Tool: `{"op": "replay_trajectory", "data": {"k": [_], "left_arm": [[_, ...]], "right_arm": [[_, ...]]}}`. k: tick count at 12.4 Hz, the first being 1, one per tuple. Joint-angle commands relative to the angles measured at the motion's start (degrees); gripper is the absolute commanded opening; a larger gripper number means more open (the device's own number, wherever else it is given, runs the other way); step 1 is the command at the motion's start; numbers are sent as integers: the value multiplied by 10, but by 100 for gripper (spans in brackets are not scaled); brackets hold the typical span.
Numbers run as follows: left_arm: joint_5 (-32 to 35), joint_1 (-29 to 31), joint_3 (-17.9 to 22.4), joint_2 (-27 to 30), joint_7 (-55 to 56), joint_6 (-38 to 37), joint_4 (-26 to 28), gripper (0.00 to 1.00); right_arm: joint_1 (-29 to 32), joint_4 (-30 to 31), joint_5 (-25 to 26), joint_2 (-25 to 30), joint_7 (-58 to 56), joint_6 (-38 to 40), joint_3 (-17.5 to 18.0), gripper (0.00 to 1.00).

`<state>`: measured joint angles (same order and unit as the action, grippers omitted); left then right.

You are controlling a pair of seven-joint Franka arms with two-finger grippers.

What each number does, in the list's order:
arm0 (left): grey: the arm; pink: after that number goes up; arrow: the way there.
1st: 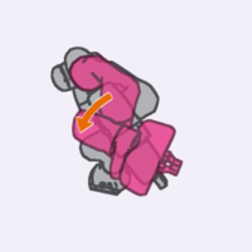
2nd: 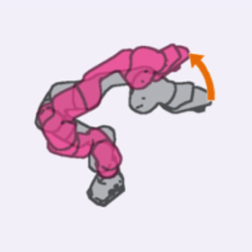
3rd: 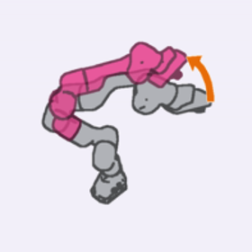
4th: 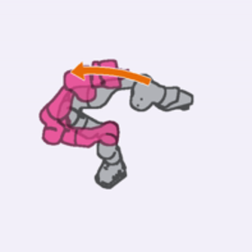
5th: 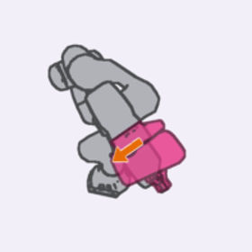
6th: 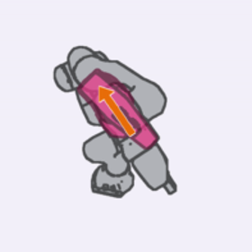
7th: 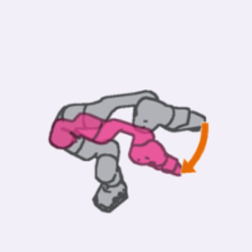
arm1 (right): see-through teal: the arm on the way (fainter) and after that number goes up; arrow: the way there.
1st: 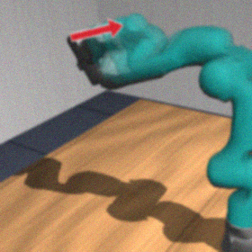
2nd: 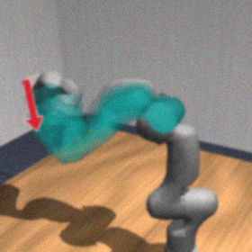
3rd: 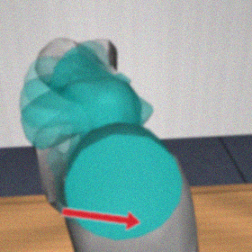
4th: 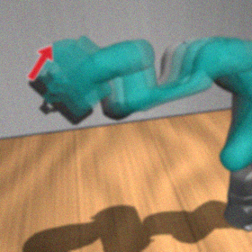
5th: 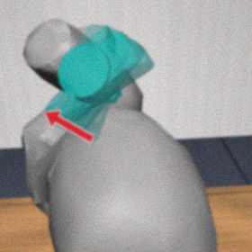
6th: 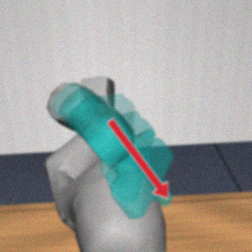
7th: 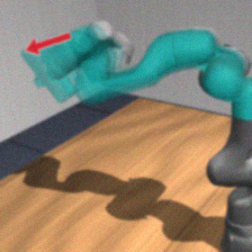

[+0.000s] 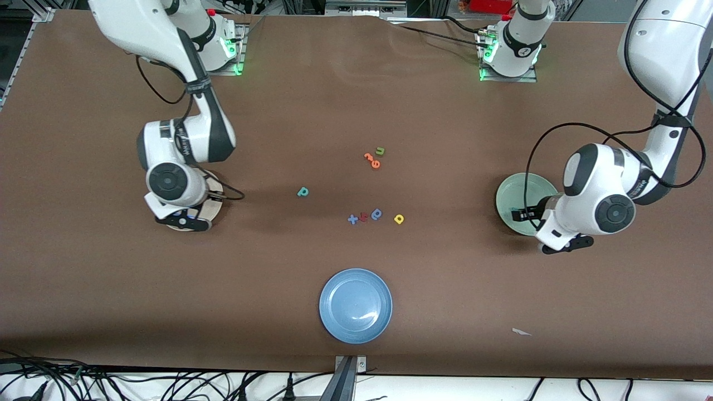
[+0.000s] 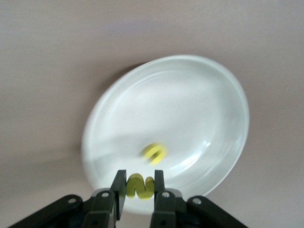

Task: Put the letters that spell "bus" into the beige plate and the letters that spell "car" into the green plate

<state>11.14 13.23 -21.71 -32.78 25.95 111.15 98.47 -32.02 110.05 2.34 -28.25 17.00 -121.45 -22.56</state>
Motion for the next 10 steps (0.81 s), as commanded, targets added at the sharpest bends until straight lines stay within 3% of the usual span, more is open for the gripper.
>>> {"op": "replay_trajectory", "data": {"k": [1,2,3,4,7,9,10], "left_arm": [[1,-57,1,4,112,4,-5,100],[-19,-77,0,-3,156,33,-6,100],[-39,-95,1,-7,197,84,-5,100],[-43,-118,1,-15,240,118,-5,100],[-42,-180,1,-48,372,192,-22,100],[-38,-215,1,-86,394,201,-60,100],[-41,-227,2,-102,394,201,-67,100]], "right_arm": [[19,80,-4,22,-116,-95,-25,7],[32,82,-4,17,-129,-101,-25,11],[34,83,-5,11,-130,-102,-25,44],[33,83,-5,10,-129,-99,-25,98],[32,71,-15,25,-123,-60,-17,100],[27,61,-85,50,-72,-14,18,99],[26,57,-95,52,-9,-10,36,99]]}}
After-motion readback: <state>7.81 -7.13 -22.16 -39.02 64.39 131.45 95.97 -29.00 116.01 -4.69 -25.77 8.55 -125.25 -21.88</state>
